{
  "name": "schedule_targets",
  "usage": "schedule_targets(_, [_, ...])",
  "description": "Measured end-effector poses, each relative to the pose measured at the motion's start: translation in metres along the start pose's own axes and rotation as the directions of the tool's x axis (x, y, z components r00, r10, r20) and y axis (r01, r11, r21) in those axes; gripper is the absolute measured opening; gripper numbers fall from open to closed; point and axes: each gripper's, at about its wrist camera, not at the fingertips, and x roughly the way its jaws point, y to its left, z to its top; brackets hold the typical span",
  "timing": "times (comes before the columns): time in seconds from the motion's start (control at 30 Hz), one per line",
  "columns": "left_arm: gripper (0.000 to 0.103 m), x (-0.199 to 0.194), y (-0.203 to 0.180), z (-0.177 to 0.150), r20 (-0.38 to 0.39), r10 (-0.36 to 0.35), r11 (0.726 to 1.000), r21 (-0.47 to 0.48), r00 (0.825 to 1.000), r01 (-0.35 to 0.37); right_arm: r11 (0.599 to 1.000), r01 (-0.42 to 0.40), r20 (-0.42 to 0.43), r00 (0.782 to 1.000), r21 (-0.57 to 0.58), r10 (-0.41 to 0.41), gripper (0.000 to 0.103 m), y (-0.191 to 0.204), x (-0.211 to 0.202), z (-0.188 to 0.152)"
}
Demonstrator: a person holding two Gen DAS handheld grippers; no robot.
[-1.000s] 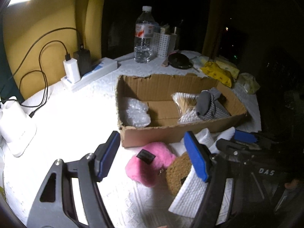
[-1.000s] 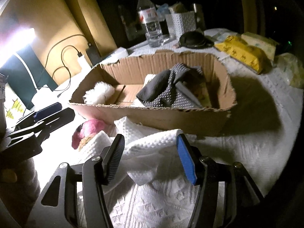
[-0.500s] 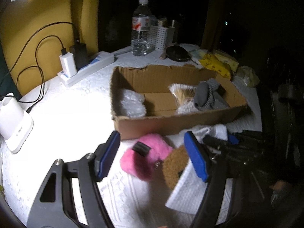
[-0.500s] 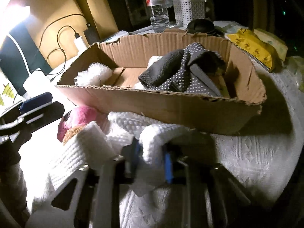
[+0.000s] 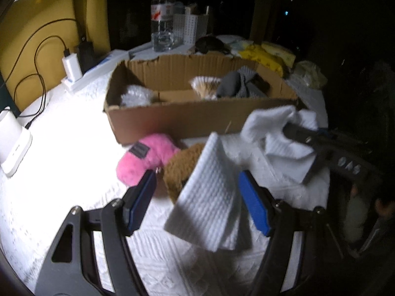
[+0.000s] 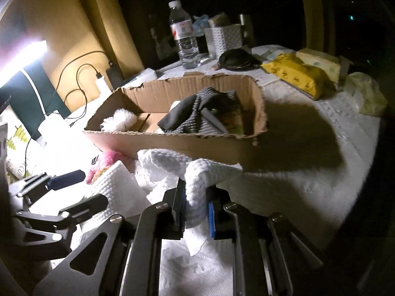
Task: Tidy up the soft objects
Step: 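Grasp the white towel edge with the left gripper while the right holds the towel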
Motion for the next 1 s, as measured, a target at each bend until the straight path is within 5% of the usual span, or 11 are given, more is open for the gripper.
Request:
schedule_targets(0.2, [0.068,0.005,-0.006,-0.013,-0.016,0.038,0.999,0.026,0.999,-0.037,1.0,0.0,0.011,1.0,0.018,-0.001,0.015,-0.009,-0.009,-0.005])
schedule_targets(0.23, [0.053,0.006,-0.006,-0.014,-0.017,0.036,0.999,0.034,0.999,-0.035,1.0,0.0,0.014,1.0,0.019,0.0,0.015,-0.009,-0.01,-0.005])
schedule_targets(0.57, [0.014,-0.015,-0.013,-0.012,0.016,0.019,0.997,0.078,1.0,-0.02,0.999,0.001,0.049,0.999,0.034,-0.002,0.015,-0.014,-0.025,-0.005])
schedule_targets(1.0, [0.011,-0.05,-0.022,0.008,0.111,-0.035,0.995,0.093,0.993,0.025,0.999,0.013,0.089,0.996,0.037,-0.016,0.015,-0.015,-0.045,0.004])
